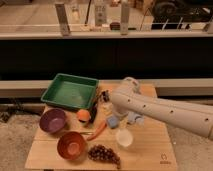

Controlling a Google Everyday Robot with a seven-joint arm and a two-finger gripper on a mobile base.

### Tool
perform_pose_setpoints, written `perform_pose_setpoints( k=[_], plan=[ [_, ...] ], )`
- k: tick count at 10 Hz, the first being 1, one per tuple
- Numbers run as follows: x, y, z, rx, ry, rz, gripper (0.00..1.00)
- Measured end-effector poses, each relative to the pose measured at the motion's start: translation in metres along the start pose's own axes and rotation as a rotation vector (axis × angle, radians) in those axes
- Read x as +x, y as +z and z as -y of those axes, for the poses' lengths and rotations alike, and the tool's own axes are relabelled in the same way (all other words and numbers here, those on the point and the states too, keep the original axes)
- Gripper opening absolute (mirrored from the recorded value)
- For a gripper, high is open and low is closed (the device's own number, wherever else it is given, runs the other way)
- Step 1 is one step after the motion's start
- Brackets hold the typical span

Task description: Place pepper in purple bowl

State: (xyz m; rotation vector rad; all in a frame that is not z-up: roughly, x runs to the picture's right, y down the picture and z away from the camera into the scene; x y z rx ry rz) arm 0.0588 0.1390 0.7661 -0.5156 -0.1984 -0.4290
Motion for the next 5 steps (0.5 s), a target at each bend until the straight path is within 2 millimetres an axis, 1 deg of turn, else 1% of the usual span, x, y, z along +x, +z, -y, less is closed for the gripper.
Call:
perform_pose_setpoints(
  k=[3,5],
  plan=[
    [-0.013,0.022,0.018,0.011,-0.038,0.03,0.8],
    [-0.012,0.019,0.014,0.003,-0.033,0.03,0.8]
  ],
)
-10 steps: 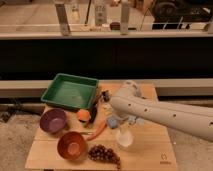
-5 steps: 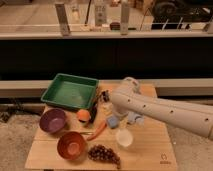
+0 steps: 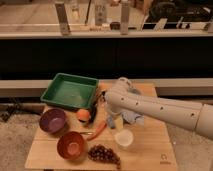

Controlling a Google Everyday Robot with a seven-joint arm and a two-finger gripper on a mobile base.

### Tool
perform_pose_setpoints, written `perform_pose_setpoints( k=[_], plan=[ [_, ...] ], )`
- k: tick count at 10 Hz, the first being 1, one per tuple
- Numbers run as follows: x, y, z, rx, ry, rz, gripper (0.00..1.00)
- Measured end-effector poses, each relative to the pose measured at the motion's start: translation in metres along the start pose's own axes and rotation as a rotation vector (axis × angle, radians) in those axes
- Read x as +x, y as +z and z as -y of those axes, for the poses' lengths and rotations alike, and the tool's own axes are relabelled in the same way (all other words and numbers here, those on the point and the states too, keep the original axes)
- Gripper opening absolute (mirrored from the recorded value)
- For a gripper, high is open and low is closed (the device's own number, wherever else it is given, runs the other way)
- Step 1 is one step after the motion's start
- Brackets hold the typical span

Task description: Place pepper in purple bowl

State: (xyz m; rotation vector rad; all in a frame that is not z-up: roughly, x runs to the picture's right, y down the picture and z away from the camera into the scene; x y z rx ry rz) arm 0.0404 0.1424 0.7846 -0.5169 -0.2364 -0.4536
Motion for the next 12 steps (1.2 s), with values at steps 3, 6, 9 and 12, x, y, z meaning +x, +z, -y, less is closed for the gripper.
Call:
perform_pose_setpoints(
  k=[3,6,9,12],
  plan=[
    [0.002,-0.004,0.0,0.001,0.0,-0.005,0.8],
    [-0.007,0.012,0.006,-0.002,-0.027,0.013,0.8],
    [-0.026,0.047,0.017,-0.014,-0.075,0.041,0.8],
    [-0.023,0.039,0.022,-0.016,-0.089,0.03,0.8]
  ],
)
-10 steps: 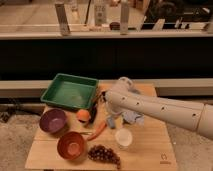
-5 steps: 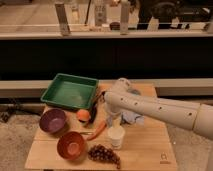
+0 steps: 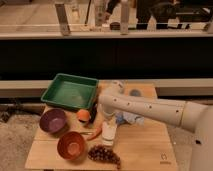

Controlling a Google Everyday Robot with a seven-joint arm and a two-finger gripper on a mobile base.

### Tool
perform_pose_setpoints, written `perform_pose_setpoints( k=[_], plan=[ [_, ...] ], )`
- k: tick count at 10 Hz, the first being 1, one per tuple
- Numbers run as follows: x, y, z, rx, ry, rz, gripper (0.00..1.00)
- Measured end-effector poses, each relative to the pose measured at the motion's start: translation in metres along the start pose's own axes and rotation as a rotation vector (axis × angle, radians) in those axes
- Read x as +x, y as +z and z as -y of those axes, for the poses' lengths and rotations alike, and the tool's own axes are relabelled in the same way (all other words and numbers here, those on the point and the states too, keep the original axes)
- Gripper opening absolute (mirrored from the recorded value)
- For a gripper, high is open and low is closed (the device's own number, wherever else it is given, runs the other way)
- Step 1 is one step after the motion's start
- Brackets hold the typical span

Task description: Place pepper in purple bowl

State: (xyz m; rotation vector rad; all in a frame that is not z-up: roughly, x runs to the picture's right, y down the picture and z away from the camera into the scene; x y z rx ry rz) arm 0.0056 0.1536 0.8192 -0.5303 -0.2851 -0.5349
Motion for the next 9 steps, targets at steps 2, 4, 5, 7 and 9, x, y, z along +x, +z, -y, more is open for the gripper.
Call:
perform_pose_setpoints(
  k=[2,4,5,7,9],
  plan=[
    [0.002,-0.006,0.001,-0.006,-0.004,-0.017,0.8],
    [0.018,-0.015,-0.011,-0.028,0.033,-0.067,0.8],
    [0.037,-0.025,-0.026,-0.04,0.074,-0.1,0.8],
    [0.058,-0.041,-0.038,-0.041,0.116,-0.135,0.8],
    [0.066,-0.051,-0.039,-0.034,0.137,-0.143,0.8]
  ],
)
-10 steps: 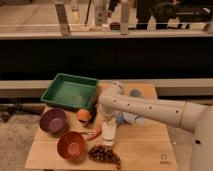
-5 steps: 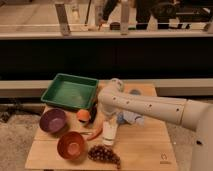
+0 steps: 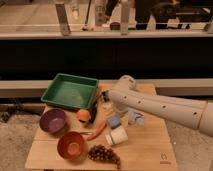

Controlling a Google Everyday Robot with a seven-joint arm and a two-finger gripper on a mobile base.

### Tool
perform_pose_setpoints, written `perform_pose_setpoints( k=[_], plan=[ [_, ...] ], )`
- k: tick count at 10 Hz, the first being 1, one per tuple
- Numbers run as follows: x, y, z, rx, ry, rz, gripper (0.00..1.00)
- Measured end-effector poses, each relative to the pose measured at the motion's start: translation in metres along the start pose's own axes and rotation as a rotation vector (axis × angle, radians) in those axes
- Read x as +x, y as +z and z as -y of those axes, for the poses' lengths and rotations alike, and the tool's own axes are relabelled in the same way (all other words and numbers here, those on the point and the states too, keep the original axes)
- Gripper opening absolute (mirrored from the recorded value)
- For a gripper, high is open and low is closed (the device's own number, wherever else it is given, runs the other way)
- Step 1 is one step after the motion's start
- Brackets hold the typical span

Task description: Place pepper in purple bowl

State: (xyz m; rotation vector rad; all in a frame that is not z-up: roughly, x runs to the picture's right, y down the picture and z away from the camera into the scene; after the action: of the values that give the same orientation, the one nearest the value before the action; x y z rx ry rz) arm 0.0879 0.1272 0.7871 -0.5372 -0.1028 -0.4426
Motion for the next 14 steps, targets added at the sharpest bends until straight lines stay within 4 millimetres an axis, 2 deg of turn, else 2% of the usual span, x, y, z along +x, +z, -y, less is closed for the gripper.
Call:
perform_pose_setpoints(
  k=[1,3,6,8,13,14],
  plan=[
    [-0.002,-0.001,0.004,0.006,0.0,0.011,0.8],
    [-0.021,0.005,0.014,0.011,-0.014,0.059,0.8],
    [-0.067,0.035,0.029,0.024,-0.08,0.152,0.8],
    [-0.082,0.049,0.028,0.024,-0.112,0.181,0.8],
    [-0.098,0.083,0.015,0.006,-0.14,0.232,0.8],
    [-0.1,0.088,0.015,0.004,-0.146,0.241,0.76]
  ],
)
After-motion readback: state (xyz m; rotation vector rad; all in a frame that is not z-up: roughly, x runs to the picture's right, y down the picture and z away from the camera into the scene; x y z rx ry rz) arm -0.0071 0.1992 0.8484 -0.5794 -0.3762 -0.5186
